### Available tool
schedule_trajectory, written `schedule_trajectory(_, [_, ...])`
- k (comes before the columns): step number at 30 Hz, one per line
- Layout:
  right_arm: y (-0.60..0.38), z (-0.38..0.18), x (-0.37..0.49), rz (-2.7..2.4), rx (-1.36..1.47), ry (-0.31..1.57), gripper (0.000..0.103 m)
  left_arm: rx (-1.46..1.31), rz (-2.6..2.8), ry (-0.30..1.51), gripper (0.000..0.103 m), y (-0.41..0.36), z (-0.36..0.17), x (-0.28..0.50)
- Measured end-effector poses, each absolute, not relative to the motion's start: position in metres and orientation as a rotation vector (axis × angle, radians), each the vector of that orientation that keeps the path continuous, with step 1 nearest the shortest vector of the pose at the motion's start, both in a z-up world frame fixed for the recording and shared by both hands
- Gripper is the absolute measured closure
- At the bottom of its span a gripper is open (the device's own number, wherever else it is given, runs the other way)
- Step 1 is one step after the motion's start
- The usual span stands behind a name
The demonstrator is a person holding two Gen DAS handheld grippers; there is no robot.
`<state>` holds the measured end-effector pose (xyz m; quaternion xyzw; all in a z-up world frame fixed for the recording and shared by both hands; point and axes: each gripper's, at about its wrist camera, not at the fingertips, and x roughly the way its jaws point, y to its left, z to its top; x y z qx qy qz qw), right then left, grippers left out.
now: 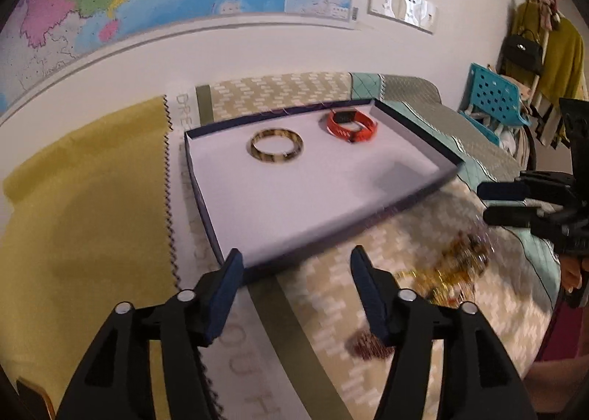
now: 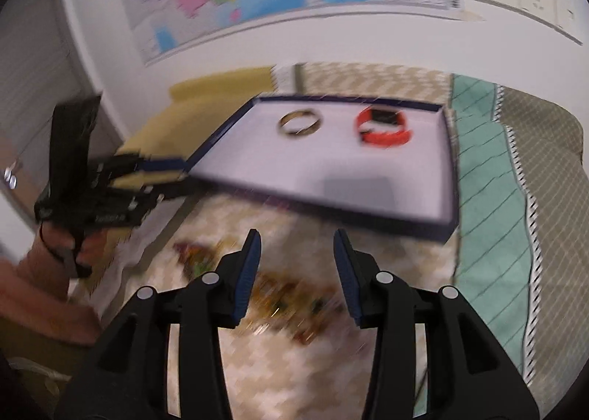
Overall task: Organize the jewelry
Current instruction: 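Withdraw both grippers from the box toward the remaining jewelry, then grasp the purple beaded necklace with the left gripper while the right grasps the crystal bracelet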
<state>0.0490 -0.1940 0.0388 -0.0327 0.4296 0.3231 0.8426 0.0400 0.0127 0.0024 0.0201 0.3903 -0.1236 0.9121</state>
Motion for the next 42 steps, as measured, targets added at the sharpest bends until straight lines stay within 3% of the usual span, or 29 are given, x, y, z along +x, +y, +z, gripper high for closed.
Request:
schedule_trajectory(18, [-0.226,-0.003,0.032,0.405,-0.070,0.952,0.062,0.057,-0.327,0.830,0.044,-0.013,-0.017,0.011])
schedule_trajectory(25, [-0.241,0.004,0.031,0.414,0.015,0.930,0.093,0.054,-0.310,0.842,0.044,-0.007,-0.019,0.003])
schedule_trajectory(36, [-0.263,0.043,0.019,0.458,0.165,0.825,0.093,0.098,-0.377,0.851,0.044,-0.015,-0.024,-0.013])
schedule_trajectory(42, [-0.259,0.039,0.019,0.458,0.168,0.842,0.093,0.099,-0.396,0.872,0.058,-0.019,-0.032,-0.006])
